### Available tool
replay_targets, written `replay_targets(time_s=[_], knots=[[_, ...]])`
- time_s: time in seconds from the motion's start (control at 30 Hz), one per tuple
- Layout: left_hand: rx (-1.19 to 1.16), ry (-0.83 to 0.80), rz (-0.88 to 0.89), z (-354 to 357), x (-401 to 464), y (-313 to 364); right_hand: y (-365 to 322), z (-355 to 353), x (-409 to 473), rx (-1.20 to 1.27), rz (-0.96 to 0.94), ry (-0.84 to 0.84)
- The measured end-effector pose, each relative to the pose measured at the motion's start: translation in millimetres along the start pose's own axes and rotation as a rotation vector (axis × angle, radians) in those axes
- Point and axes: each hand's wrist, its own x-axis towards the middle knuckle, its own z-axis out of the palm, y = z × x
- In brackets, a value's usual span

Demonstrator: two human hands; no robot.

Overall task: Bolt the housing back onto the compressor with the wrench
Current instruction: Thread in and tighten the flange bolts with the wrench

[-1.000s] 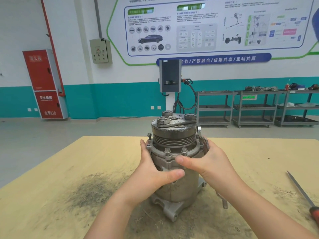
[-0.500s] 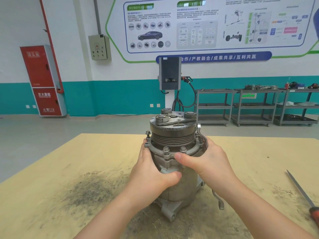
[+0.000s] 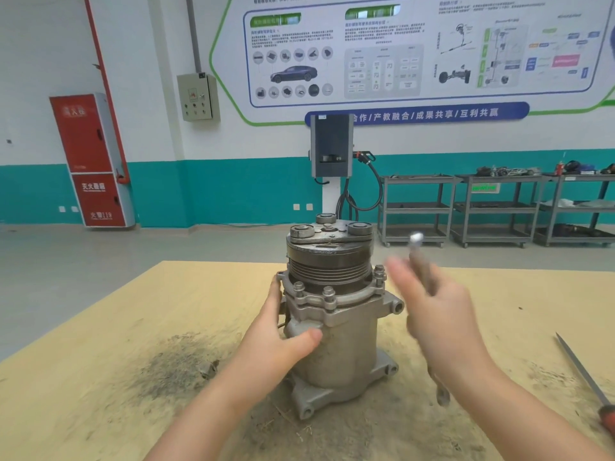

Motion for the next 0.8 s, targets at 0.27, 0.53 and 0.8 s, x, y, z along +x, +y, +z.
replay_targets(time_s=[0.27,0.53,0.8], knots=[[-0.07,0.171,0.236,22.9,-12.6,4.2,-35.2,-34.9,31.9,0.539,0.229,0.011],[-0.057,0.373,0.324,37.4,-15.9,14.8,-28.0,-26.0,34.8,0.298,0.19,0.008],[0.073,0.465,0.344,51.0,-7.7,21.8,-41.7,-51.5,44.1,0.096,0.094,0.187]])
